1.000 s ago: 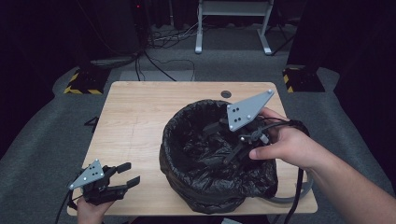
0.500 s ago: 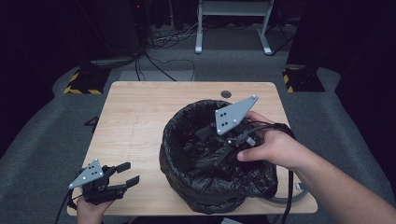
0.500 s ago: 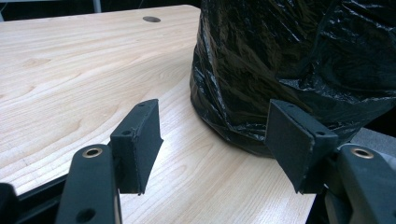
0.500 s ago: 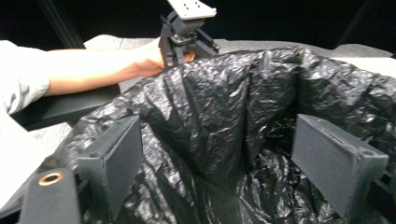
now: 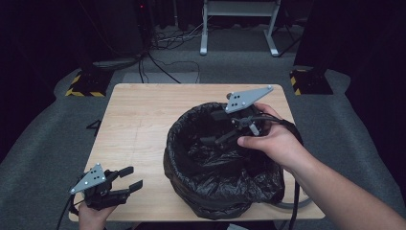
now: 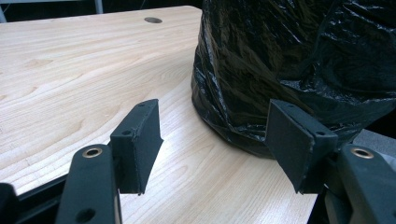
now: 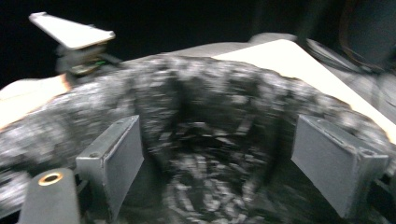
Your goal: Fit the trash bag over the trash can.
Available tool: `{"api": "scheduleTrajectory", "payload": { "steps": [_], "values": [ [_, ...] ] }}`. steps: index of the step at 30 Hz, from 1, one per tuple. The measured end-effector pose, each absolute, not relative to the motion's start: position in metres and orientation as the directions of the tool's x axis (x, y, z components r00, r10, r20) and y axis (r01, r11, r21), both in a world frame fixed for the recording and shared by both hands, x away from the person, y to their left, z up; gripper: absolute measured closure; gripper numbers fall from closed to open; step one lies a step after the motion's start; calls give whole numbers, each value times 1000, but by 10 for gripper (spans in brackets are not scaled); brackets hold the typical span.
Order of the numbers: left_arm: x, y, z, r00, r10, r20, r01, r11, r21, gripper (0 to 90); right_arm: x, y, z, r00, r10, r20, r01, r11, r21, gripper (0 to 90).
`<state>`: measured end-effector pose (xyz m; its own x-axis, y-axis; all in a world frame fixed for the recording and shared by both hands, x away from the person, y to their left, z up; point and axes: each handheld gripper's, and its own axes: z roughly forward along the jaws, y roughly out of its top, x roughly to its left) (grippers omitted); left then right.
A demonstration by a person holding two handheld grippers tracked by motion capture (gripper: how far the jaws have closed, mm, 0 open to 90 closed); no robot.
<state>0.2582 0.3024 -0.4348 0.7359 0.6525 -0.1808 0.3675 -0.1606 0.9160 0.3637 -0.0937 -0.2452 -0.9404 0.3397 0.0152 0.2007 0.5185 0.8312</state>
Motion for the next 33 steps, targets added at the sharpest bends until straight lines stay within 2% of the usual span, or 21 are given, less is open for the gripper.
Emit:
{"api": "scheduleTrajectory", "payload": {
  "steps": [3, 13, 17, 21, 25, 33],
  "values": [
    [258, 303, -435, 737, 652, -180, 366, -160, 917, 360, 372, -93, -247, -913, 408, 24, 245, 501, 830, 167],
    [258, 303, -435, 736, 652, -182, 367, -158, 917, 360, 388, -90, -268, -865, 501, 27, 313, 496, 810, 166],
    [258, 304, -434, 737, 653, -174, 359, -160, 919, 360, 391, -90, -278, -861, 505, 58, 341, 488, 804, 168],
    [258, 303, -435, 734, 654, -183, 367, -156, 917, 360, 387, -86, -281, -860, 510, 32, 328, 503, 800, 166],
    [258, 303, -435, 737, 652, -178, 364, -159, 918, 360, 385, -80, -290, -884, 465, 46, 341, 575, 744, 164],
    [258, 303, -435, 737, 652, -178, 363, -160, 918, 360, 391, -72, -305, -874, 480, 80, 407, 631, 661, 164]
  ]
}}
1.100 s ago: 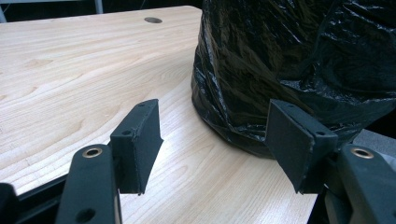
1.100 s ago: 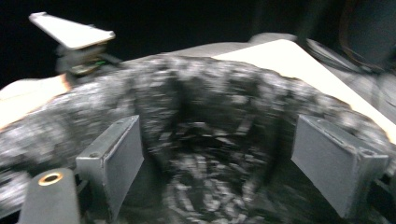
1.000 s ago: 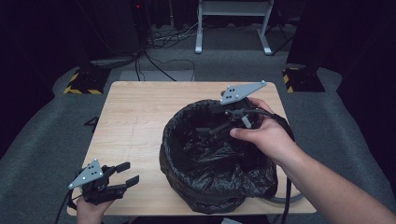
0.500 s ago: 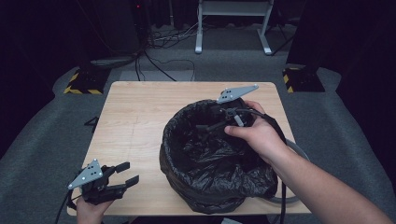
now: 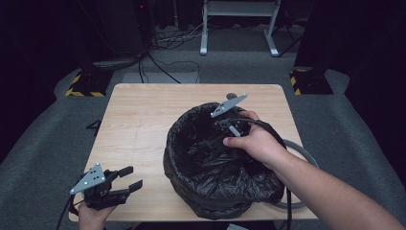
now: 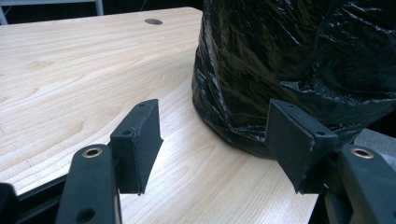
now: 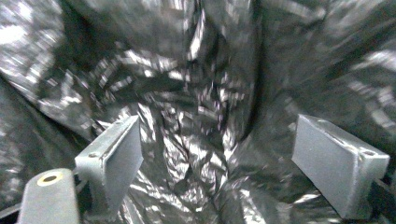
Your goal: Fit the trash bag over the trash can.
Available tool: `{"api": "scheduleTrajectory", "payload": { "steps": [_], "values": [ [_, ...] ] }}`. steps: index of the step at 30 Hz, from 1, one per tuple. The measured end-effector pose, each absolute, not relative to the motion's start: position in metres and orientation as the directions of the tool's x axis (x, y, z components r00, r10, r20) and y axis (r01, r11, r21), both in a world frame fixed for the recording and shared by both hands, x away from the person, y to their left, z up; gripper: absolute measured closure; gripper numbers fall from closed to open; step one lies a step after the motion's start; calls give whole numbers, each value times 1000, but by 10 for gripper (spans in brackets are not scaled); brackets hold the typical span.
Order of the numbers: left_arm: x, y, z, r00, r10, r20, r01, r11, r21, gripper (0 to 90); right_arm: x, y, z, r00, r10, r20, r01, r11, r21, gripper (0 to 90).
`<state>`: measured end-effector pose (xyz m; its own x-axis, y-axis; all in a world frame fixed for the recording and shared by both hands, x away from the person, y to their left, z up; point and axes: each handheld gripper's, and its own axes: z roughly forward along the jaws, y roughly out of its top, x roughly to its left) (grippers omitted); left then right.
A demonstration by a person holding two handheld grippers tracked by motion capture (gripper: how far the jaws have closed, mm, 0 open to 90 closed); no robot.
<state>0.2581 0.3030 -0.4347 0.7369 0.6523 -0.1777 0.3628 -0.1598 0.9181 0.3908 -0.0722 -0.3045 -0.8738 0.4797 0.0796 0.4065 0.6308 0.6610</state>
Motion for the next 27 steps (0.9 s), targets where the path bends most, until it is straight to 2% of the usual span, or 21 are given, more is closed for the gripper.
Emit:
{"api": "scheduleTrajectory", "payload": {
  "steps": [6, 9, 14, 21, 27],
  "values": [
    [257, 305, -434, 735, 654, -178, 359, -152, 921, 360, 391, -63, -312, -888, 451, 93, 402, 660, 634, 164],
    [258, 306, -434, 732, 656, -184, 362, -146, 921, 360, 388, -62, -300, -913, 399, 81, 339, 634, 695, 168],
    [259, 304, -435, 733, 657, -179, 364, -156, 918, 360, 376, -77, -263, -924, 381, 29, 242, 525, 816, 168],
    [265, 299, -437, 733, 655, -183, 375, -164, 913, 360, 359, -125, -220, -892, 450, -35, 172, 411, 895, 155],
    [274, 293, -438, 738, 650, -181, 377, -175, 910, 361, 351, -173, -209, -850, 525, -47, 180, 372, 911, 151]
  ]
}}
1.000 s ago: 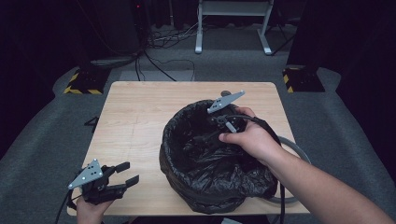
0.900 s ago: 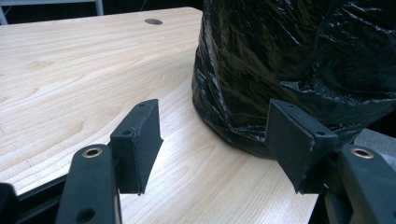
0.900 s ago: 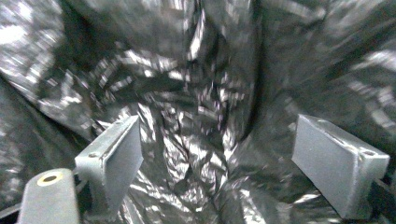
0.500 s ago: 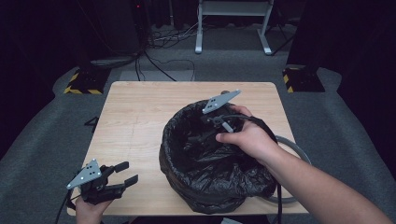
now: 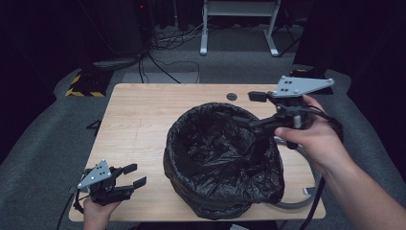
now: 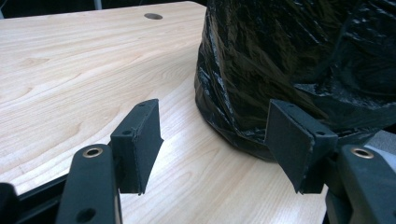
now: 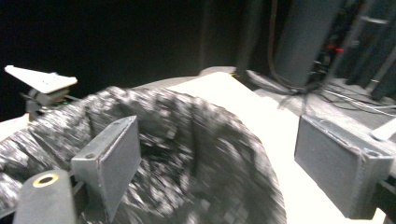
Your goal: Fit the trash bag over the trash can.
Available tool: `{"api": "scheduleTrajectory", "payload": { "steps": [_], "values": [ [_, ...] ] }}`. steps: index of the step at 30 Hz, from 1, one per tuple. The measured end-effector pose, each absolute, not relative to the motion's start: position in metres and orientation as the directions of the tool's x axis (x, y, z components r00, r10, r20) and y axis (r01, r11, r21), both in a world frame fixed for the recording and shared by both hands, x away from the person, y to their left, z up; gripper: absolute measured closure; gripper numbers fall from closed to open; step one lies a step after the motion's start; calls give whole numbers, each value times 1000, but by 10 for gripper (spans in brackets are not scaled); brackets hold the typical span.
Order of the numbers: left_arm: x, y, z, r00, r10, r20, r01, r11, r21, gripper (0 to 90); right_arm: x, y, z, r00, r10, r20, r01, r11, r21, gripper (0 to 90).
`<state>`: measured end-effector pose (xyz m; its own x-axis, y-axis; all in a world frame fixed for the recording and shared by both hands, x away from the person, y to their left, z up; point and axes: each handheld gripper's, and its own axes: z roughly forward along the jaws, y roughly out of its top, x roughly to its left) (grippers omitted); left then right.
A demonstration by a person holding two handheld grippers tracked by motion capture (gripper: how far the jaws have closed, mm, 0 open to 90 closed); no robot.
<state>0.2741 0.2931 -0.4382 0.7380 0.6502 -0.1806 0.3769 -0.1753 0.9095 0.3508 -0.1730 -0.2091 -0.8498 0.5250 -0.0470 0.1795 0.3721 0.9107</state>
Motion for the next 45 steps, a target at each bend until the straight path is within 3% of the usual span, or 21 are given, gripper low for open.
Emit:
{"api": "scheduleTrajectory", "payload": {
  "steps": [14, 25, 36, 45],
  "values": [
    [299, 279, -442, 743, 653, -145, 375, -227, 899, 362, 346, -265, -239, -742, 670, -19, 254, 308, 917, 151],
    [314, 271, -447, 737, 665, -119, 380, -262, 887, 364, 347, -317, -289, -659, 752, 10, 343, 289, 894, 161],
    [314, 268, -447, 730, 681, -58, 370, -323, 871, 364, 348, -350, -319, -618, 786, 20, 377, 274, 885, 185],
    [311, 270, -449, 726, 685, -60, 376, -323, 868, 364, 351, -365, -334, -619, 784, 48, 388, 252, 887, 197]
  ]
}}
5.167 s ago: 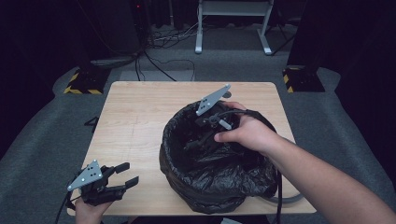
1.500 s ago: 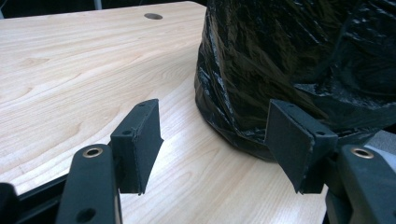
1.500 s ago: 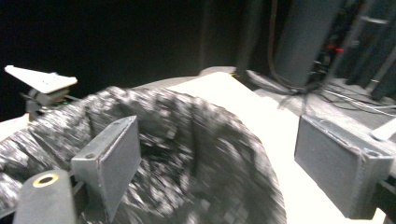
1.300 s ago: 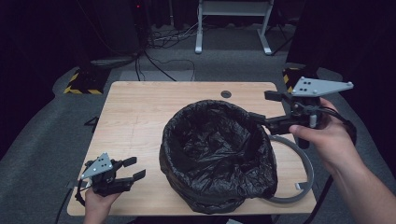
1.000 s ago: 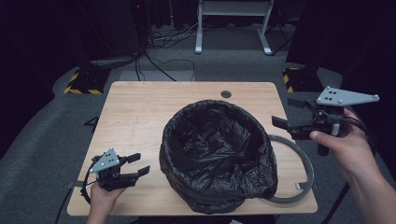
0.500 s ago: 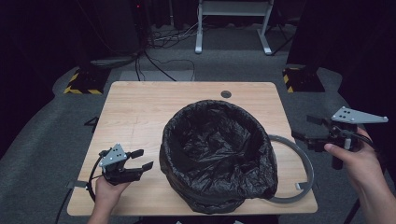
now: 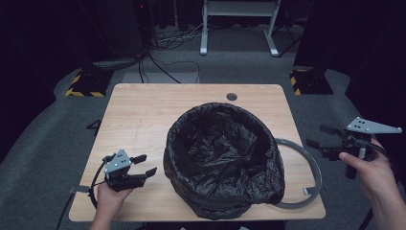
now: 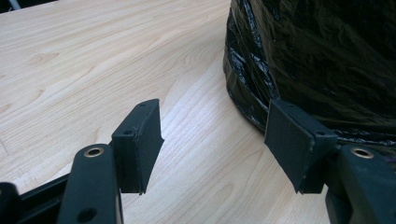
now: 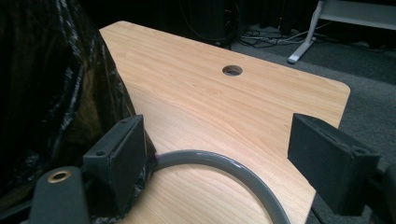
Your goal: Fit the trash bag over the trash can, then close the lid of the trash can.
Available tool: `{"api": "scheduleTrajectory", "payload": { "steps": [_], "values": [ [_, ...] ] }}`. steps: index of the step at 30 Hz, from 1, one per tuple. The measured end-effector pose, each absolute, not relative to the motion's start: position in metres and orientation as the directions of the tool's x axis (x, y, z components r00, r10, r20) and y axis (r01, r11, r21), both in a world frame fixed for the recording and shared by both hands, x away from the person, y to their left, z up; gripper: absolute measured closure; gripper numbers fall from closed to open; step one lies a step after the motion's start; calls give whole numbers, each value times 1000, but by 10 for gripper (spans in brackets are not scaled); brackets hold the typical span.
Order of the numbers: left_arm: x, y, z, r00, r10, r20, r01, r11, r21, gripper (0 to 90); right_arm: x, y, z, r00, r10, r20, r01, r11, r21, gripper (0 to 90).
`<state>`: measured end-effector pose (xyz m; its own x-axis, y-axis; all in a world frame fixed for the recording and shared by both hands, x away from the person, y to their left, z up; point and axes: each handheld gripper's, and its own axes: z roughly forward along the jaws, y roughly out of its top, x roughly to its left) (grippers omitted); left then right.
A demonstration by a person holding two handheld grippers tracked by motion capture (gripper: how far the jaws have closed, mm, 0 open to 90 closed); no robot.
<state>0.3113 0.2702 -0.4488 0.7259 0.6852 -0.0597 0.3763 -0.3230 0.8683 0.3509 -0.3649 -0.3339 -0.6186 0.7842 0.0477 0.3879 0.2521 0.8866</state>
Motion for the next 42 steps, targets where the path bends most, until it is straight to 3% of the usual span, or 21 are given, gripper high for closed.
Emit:
{"api": "scheduleTrajectory", "payload": {
  "steps": [22, 34, 42],
  "values": [
    [307, 273, -451, 715, 698, -48, 387, -337, 858, 364, 359, -399, -375, -552, 831, 68, 429, 213, 878, 216],
    [306, 272, -456, 710, 703, -51, 401, -343, 849, 363, 370, -418, -421, -517, 854, 62, 480, 229, 847, 320],
    [308, 271, -457, 710, 702, -43, 402, -355, 844, 364, 380, -427, -458, -488, 867, 103, 531, 201, 823, 338]
  ]
}}
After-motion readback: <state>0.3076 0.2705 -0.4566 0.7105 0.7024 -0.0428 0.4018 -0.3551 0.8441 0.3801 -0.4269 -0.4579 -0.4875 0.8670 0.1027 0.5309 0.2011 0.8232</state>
